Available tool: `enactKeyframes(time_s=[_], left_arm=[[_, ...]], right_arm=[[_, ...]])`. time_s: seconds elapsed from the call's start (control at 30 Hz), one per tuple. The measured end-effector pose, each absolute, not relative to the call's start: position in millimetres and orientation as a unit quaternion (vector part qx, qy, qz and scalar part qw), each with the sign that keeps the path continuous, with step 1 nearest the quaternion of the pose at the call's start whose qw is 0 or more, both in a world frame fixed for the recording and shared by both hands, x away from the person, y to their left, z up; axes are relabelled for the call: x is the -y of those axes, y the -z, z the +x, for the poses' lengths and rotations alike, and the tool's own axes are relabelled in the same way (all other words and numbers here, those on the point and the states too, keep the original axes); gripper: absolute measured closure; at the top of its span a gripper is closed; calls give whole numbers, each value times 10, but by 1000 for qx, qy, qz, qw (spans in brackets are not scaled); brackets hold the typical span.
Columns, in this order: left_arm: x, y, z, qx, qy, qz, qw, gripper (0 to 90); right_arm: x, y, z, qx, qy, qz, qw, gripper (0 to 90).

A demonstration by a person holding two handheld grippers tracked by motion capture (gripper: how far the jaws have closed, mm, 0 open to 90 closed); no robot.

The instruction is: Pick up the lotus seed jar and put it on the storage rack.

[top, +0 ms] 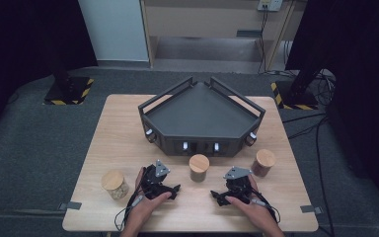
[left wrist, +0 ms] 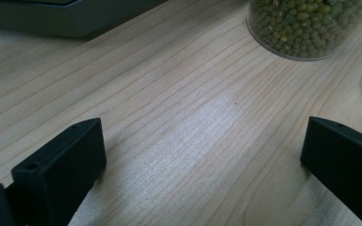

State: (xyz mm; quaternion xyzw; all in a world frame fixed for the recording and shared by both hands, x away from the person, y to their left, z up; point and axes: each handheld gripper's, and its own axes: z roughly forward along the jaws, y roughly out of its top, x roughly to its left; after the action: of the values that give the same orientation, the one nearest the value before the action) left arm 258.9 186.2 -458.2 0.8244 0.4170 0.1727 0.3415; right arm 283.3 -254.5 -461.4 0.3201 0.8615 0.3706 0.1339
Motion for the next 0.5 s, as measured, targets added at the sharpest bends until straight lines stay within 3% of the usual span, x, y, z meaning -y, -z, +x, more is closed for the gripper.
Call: enactKeyframes(time_s=[0.5], left_arm=[[-1857, 4435, 2541, -419, -178, 823, 339, 16]], right_arm=[[2545, 4613, 2833, -861, -371, 320, 134, 16]])
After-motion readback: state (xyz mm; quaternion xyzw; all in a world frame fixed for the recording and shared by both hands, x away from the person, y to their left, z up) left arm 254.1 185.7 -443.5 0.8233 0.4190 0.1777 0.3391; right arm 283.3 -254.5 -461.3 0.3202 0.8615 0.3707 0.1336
